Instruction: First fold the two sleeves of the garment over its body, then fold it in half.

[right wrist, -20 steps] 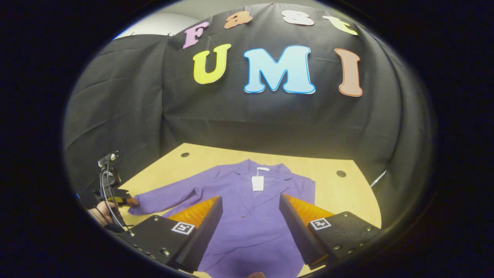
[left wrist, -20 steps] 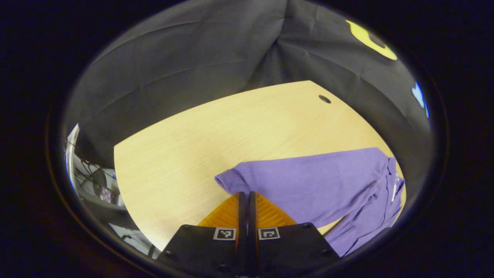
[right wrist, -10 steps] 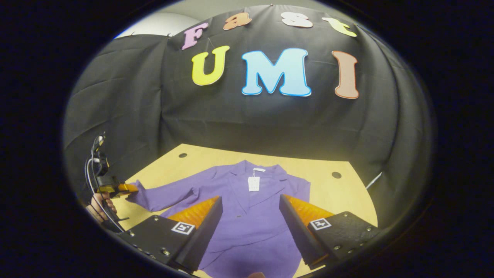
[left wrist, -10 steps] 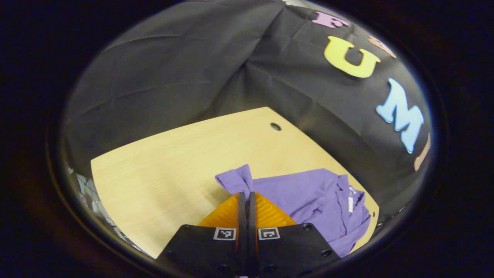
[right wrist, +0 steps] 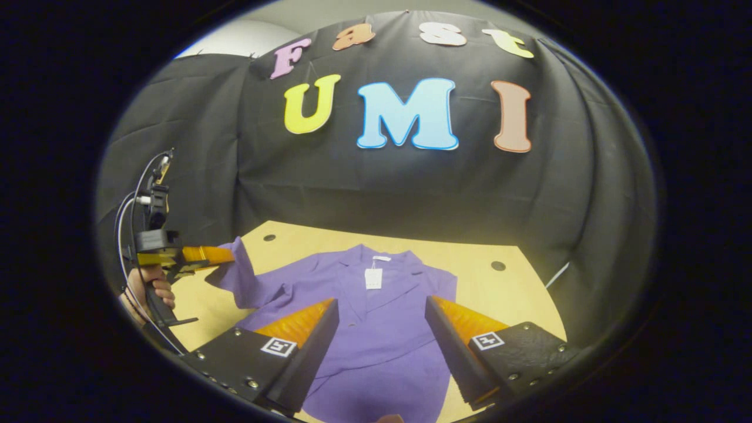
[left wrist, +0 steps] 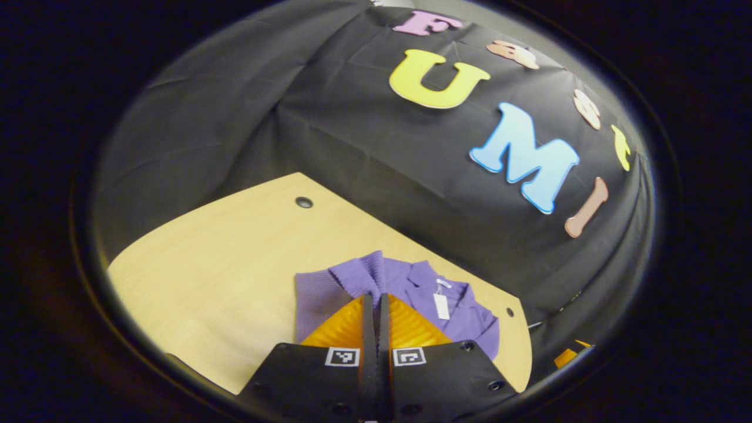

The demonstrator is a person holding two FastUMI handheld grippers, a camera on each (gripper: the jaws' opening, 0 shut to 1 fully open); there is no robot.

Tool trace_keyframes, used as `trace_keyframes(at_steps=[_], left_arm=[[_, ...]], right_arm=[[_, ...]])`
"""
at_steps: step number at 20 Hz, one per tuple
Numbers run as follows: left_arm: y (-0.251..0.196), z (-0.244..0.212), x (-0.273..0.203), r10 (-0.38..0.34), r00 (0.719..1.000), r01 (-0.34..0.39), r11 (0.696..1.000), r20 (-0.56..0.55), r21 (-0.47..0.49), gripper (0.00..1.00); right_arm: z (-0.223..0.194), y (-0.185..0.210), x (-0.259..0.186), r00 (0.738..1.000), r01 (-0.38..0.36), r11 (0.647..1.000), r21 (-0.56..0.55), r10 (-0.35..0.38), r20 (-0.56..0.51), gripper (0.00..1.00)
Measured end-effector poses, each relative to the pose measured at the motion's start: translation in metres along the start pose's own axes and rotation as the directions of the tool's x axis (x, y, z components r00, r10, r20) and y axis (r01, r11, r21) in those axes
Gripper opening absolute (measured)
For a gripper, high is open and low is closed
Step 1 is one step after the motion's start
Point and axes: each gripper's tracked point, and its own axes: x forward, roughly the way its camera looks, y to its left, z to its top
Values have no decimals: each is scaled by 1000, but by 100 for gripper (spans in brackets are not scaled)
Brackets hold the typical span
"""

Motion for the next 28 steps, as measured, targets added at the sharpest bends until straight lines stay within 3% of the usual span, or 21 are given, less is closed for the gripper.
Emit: trace_keyframes(at_steps=[6, 11, 14, 20, 26, 28], left_arm=[[-101, -40, 2, -178, 978, 190, 975, -107, 116, 7], [-166, -93, -2, -285, 931, 329, 925, -227, 188, 6], [-186, -127, -5, -312, 903, 387, 889, -295, 245, 7], [-196, -198, -9, -297, 851, 455, 830, -434, 323, 6], [-193, -250, -6, -240, 836, 441, 830, -493, 343, 6], [-189, -261, 0, -212, 845, 418, 835, -491, 358, 7]], right_arm=[[-12, -29, -10, 998, 68, 997, 44, -67, -15, 92], [-21, -47, -17, 994, 105, 992, 73, -103, -30, 92], [-26, -54, -20, 993, 119, 989, 90, -116, -33, 92], [-40, -63, -25, 990, 133, 985, 114, -128, -51, 93], [-57, -77, -28, 991, 113, 987, 114, -104, -83, 92], [-62, -80, -28, 992, 89, 989, 115, -78, -95, 92]])
